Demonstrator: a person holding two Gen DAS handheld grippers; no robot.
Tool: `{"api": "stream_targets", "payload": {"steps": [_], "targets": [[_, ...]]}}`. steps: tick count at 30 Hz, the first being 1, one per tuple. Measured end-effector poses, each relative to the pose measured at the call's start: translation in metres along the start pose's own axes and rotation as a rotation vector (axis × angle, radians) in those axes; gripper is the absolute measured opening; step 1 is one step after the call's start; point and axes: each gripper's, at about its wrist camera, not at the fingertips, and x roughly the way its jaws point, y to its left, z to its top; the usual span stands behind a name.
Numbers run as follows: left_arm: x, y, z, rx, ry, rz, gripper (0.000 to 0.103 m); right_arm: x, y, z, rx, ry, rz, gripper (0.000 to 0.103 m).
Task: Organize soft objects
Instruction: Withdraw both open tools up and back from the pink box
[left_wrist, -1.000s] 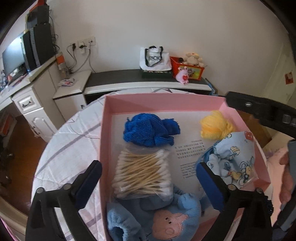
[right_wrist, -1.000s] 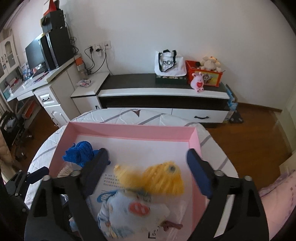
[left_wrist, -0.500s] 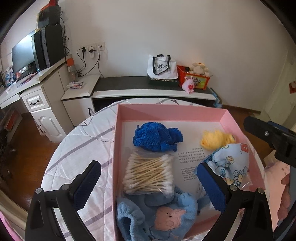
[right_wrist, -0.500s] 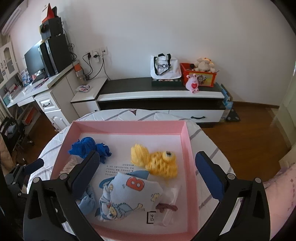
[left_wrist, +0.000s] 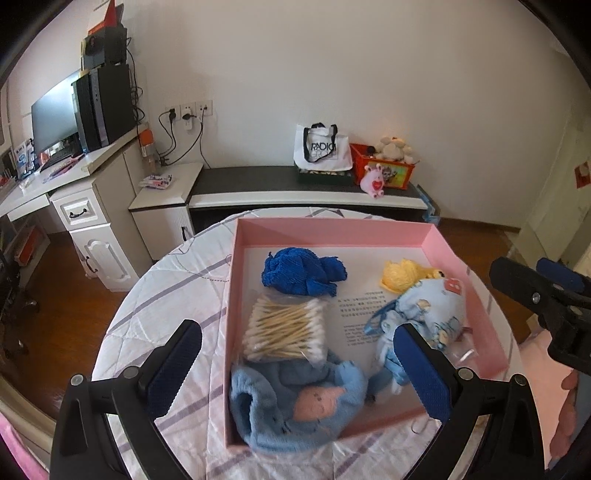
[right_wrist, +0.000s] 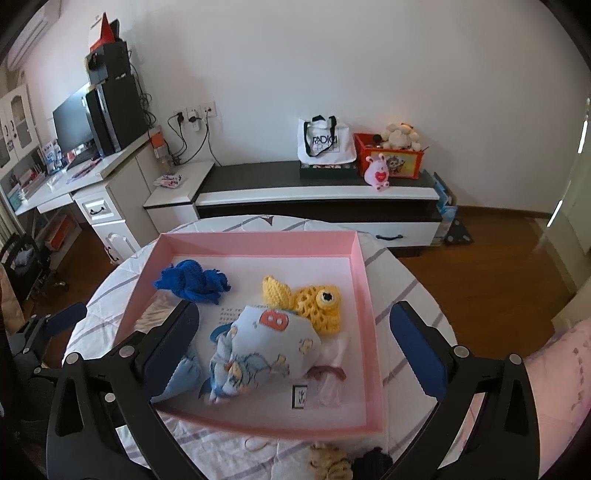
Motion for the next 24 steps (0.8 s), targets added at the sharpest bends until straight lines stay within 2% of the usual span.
{"api": "stream_targets", "payload": {"steps": [10, 24], "targets": [[-0.057, -0.006, -0.036, -0.039, -0.053, 0.025, 0.103, -0.047, 0.003, -0.028, -0.012, -0.041, 0.007, 0.103], [-0.137, -0.031, -0.089, -0.010, -0.121, 0.031, 0.103, -0.109, 0.004, -0.075, -0.005, -0.092, 0.044, 0.103]]}}
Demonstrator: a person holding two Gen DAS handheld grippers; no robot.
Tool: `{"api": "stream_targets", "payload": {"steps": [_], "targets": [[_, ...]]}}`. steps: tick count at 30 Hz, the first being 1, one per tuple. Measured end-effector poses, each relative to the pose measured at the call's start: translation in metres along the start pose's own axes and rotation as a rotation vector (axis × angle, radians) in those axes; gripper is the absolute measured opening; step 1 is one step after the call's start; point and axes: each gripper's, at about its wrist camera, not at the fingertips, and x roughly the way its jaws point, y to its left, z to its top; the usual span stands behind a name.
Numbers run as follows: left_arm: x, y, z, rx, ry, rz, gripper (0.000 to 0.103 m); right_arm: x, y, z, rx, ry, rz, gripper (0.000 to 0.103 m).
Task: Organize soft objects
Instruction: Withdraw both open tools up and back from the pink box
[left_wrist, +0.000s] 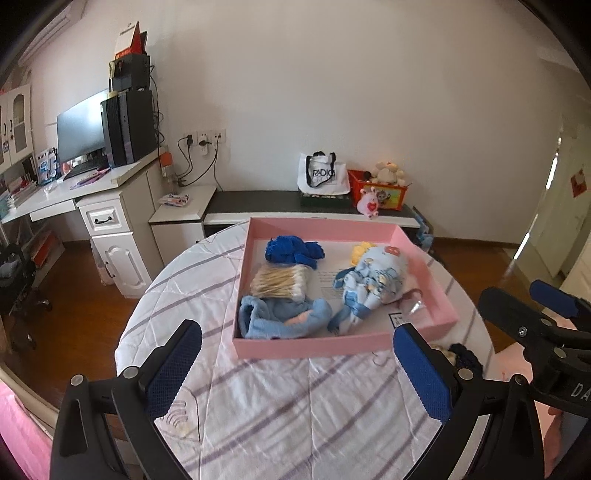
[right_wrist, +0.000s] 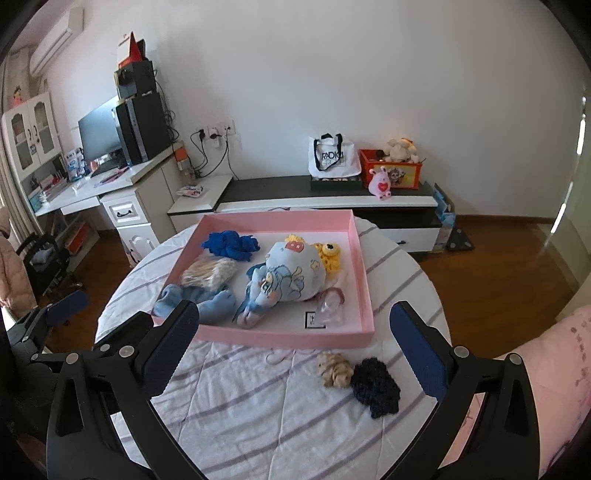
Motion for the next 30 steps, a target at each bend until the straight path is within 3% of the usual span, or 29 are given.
{"api": "stream_targets", "payload": {"steps": [12, 22, 30], "targets": [[-0.074, -0.009, -0.028, 0.022, -0.111, 0.010, 0.103, -0.059, 0.004, -0.024, 0.006, -0.098, 0.016, 0.103], [-0.133, -0.012, -0.049, 0.032, -0.240, 0.012, 0.103, -0.109, 0.012, -0.031, -0.025, -0.232, 0.023, 0.103], [-0.166, -0.015, -0.067, 0.036, -0.344, 0.061, 0.103, -0.145, 0.022, -0.034, -0.054, -0.343, 0.042, 0.103]]}}
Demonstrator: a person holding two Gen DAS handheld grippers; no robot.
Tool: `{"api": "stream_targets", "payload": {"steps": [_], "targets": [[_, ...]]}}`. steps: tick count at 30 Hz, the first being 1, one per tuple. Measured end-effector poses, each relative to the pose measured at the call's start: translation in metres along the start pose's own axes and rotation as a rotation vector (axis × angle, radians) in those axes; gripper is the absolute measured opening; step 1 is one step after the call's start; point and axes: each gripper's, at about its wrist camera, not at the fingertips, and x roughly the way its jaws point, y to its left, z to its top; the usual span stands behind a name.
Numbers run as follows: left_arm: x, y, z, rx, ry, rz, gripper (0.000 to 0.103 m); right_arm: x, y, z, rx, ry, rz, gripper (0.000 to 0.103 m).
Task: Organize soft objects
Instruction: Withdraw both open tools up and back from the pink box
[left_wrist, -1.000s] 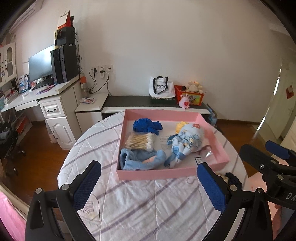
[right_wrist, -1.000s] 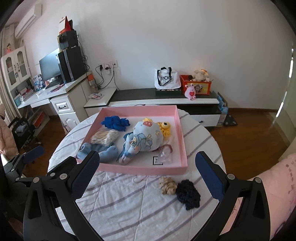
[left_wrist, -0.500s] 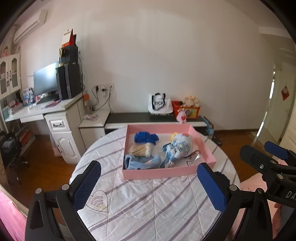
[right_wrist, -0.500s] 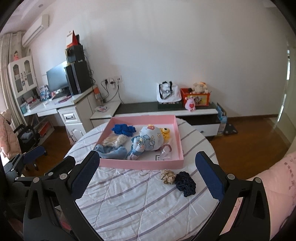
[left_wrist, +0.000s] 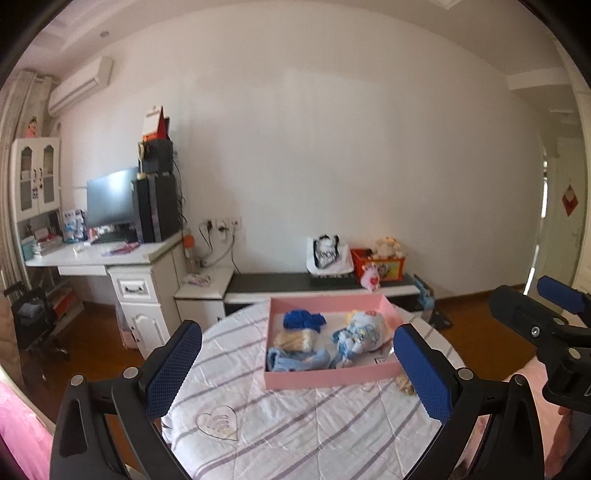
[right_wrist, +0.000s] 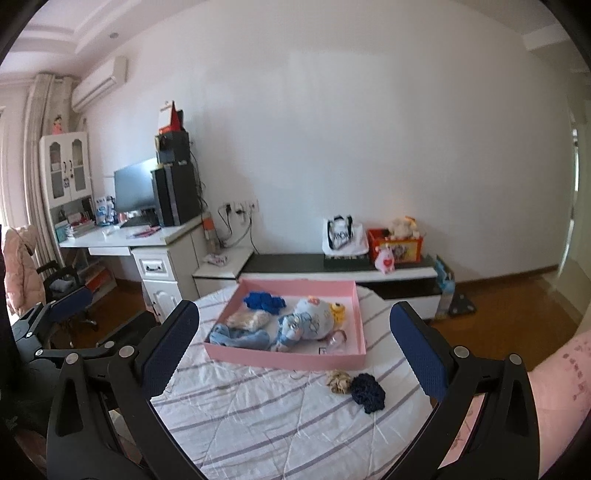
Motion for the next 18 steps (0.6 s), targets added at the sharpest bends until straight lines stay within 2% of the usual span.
{"api": "stream_targets", "payload": {"steps": [7, 18], "targets": [[-0.009, -0.004, -0.009, 0.000, -0.026, 0.001, 0.103, -0.015, 0.008, 0.001, -0.025, -0.060, -0.030, 0.103], [-0.012, -0.004, -0.012, 0.001, -0.027, 0.000, 0.103, -0.015, 0.003, -0.001, -0.029, -0.059, -0.052, 0.103]]}}
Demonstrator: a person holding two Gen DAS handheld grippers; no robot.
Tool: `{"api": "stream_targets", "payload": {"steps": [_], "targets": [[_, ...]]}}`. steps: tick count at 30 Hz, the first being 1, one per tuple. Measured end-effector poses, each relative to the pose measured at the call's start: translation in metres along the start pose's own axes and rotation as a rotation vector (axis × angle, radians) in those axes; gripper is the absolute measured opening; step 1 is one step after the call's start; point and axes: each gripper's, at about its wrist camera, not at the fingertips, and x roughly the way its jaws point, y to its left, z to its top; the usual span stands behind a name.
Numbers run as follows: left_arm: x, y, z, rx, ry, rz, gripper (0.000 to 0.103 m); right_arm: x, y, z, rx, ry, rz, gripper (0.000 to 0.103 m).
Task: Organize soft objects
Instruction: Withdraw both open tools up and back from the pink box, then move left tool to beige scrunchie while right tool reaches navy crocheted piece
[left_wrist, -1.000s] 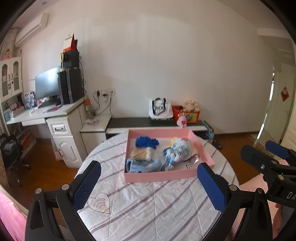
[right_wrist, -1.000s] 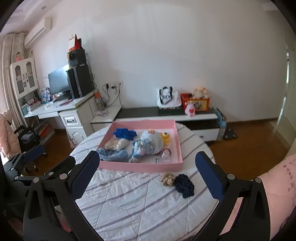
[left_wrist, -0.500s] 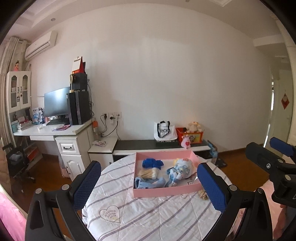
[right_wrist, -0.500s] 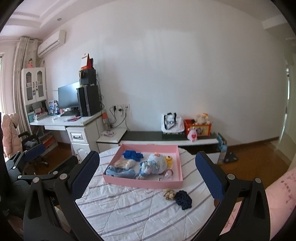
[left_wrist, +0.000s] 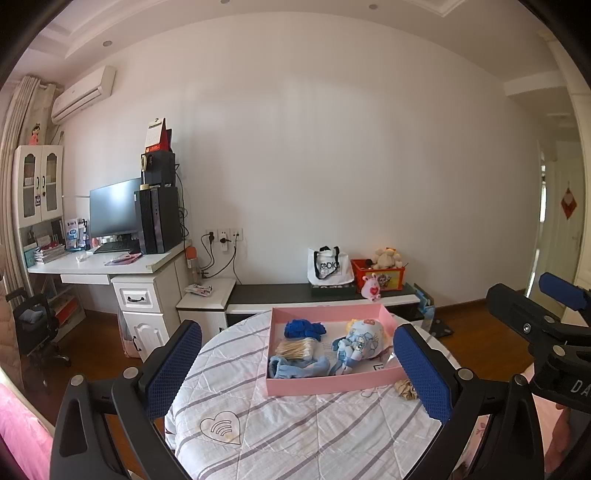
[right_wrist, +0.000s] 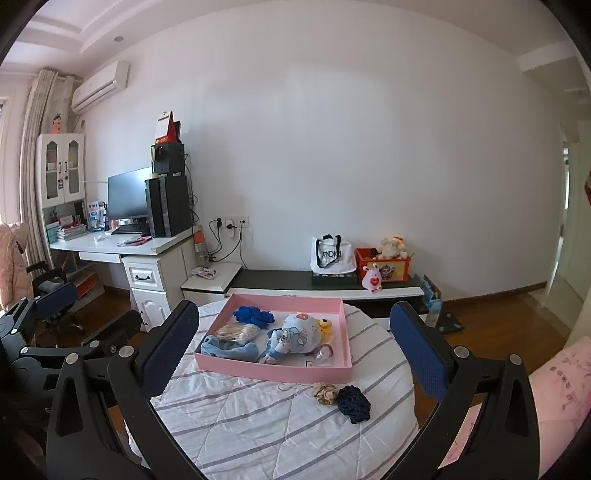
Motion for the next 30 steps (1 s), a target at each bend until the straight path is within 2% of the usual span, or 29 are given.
{"api": "stream_targets", "payload": {"steps": [17, 24, 30], "targets": [[0.011, -0.004, 0.003, 0.013, 0.030, -0.002, 0.103, 0.010, -0.011, -0.005, 0.016, 0.032, -0.022, 0.103], [0.037, -0.007, -0.002, 0.019, 0.097, -0.017, 0.103, 0.030, -0.020, -0.015, 0.032, 0.102, -0.052, 0.103], [0.068, -0.009, -0.007, 0.016, 0.174, -0.028, 0.103, 0.064, -0.033, -0.032, 0.044, 0.222, -0.100, 0.103]]}}
